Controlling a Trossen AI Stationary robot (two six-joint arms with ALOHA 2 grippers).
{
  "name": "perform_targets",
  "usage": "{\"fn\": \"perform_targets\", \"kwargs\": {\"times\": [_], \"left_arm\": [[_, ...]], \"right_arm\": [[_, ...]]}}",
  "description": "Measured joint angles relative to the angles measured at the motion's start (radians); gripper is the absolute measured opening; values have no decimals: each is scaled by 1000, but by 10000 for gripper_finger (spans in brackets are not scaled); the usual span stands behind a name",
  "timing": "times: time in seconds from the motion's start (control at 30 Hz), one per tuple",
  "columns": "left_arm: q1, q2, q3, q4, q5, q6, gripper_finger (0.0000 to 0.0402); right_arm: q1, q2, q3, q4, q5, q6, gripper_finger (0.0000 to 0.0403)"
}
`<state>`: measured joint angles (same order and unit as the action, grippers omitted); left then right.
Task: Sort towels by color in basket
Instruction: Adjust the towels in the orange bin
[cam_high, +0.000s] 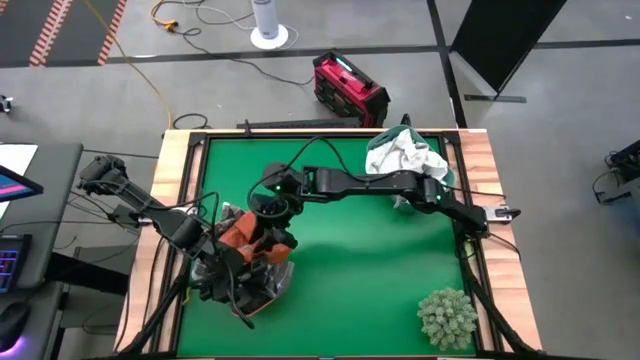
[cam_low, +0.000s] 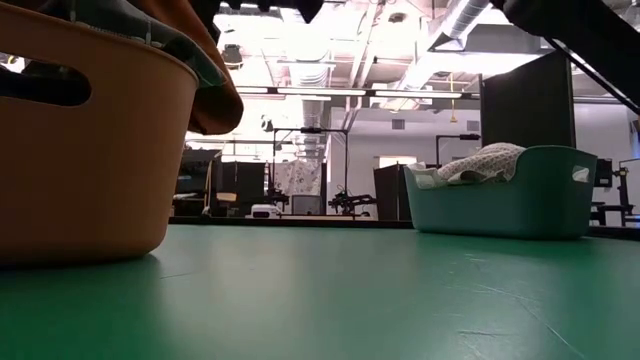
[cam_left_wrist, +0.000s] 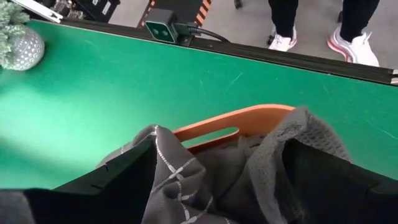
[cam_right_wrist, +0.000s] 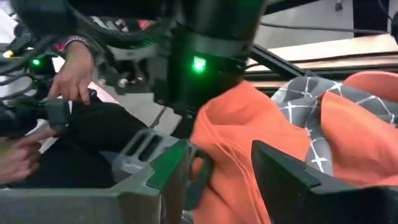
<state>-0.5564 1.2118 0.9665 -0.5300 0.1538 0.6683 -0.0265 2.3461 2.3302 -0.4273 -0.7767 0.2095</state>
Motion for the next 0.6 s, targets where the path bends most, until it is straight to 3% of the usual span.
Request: {"fn": "perform_targets", "kwargs": {"times": [0.6], "left_arm": [[29,0,0,21,10,47,331]], "right_arm": [[15,2,1,64,-34,-7,159]]}}
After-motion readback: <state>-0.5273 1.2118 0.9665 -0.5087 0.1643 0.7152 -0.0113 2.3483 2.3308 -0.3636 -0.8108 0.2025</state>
